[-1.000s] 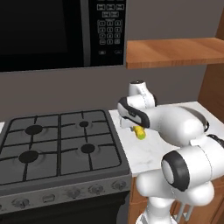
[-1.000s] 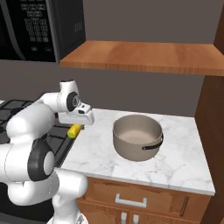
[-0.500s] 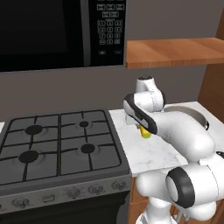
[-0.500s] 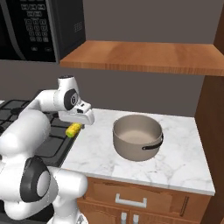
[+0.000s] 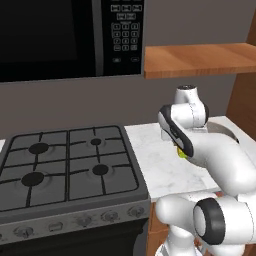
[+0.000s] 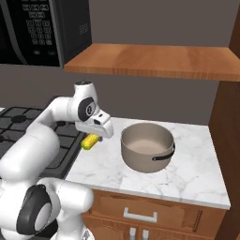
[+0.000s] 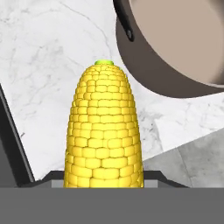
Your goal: Turn on the sink faucet. Then move the corn from the counter to the sink. Turn off the sink. Move the vegetable from the sink to the pot next to the stove. Finally move the pot to the front right burner.
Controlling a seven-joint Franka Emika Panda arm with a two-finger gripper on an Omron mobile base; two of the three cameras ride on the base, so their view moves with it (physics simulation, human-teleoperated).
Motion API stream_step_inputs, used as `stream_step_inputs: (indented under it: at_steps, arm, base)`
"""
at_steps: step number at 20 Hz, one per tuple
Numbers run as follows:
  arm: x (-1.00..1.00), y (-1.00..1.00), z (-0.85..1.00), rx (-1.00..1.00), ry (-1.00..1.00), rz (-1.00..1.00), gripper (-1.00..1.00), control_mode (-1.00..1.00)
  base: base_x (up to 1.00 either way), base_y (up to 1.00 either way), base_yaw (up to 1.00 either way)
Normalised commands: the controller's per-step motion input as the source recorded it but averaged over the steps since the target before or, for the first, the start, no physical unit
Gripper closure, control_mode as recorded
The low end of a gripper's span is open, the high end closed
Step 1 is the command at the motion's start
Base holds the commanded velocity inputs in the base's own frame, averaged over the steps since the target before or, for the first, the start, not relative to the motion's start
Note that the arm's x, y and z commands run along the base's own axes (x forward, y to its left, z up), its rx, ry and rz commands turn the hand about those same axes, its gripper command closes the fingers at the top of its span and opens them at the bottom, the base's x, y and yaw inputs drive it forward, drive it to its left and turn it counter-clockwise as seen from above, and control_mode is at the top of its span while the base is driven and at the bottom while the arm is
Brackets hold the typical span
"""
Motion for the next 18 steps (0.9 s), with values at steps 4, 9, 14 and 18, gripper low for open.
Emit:
stream_step_inputs:
  at_steps: [4,9,14,18]
  arm:
    - [-0.27,-0.64,0.08,0.0,-0.05,-0.13,1.0,-1.0]
    - [-0.11,-0.62,0.08,0.0,-0.03,-0.12,1.0,-1.0]
    - [0.01,-0.5,0.08,0.0,-0.03,-0.07,1.0,-1.0]
    - [0.19,-0.37,0.13,0.0,-0.02,-0.01,1.0,-1.0]
  base:
    - [0.0,0.0,0.0]
    - [0.0,0.0,0.0]
    - [0.0,0.0,0.0]
    - [0.0,0.0,0.0]
